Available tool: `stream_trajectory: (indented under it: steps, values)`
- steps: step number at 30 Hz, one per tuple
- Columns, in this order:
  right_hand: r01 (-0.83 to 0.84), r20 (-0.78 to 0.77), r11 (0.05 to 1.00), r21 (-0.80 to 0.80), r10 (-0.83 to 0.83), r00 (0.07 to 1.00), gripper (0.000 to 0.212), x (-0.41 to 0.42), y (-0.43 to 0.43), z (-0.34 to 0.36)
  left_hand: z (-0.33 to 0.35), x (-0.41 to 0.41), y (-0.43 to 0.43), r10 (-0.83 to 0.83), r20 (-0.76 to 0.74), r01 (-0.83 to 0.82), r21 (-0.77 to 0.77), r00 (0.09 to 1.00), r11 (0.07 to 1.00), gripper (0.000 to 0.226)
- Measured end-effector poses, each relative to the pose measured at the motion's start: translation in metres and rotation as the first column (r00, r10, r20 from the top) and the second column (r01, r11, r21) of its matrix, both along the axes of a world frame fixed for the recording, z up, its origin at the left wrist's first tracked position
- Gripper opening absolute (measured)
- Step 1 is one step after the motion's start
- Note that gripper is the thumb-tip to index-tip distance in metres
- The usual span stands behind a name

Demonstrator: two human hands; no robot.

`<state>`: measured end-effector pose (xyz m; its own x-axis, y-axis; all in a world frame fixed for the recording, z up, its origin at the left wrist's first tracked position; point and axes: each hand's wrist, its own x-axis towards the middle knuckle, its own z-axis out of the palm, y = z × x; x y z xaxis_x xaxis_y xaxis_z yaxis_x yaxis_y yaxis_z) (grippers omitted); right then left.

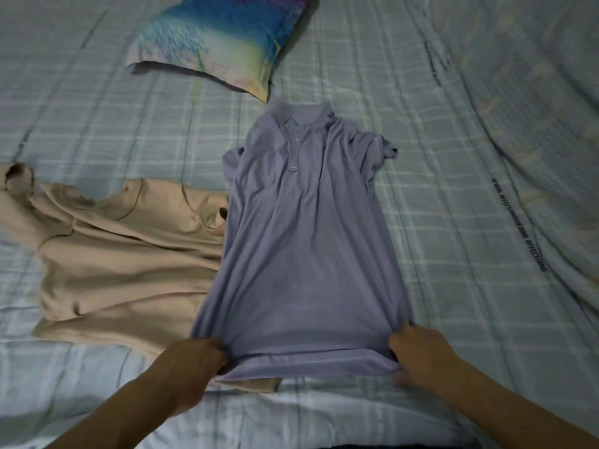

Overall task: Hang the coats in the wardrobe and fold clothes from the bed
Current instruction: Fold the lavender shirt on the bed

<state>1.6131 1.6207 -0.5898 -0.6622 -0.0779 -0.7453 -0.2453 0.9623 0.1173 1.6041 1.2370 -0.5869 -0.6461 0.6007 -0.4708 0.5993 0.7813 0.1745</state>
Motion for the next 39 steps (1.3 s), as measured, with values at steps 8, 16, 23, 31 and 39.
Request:
stream_trajectory:
  steps: [8, 16, 23, 31, 39]
  values:
    - [0.007, -0.38, 0.936, -0.352, -0.15, 0.913, 0.051, -0.047, -0.026, 0.013, 0.007, -0.043, 0.029, 0.177, -0.045, -0.166, 0.173, 0.983, 0.971, 0.046]
    - [0.056, -0.424, 0.864, -0.5, -0.3, 0.854, 0.039, -0.112, -0.024, 0.032, 0.035, -0.111, 0.045, 0.426, -0.162, -0.353, 0.347, 0.89, 0.869, 0.016]
    - [0.036, -0.409, 0.81, -0.586, -0.333, 0.85, 0.042, -0.172, -0.051, 0.038, 0.048, -0.172, 0.033, 0.541, -0.207, -0.436, 0.395, 0.815, 0.808, 0.03]
    - [0.046, -0.393, 0.771, -0.635, -0.373, 0.841, 0.041, -0.23, -0.106, 0.011, 0.006, -0.272, -0.005, 0.71, -0.099, -0.609, 0.441, 0.697, 0.66, 0.021]
    - [0.058, -0.383, 0.824, -0.564, -0.323, 0.865, 0.058, -0.297, -0.17, -0.024, -0.034, -0.367, -0.006, 0.762, 0.314, -0.808, 0.39, 0.567, 0.442, 0.078]
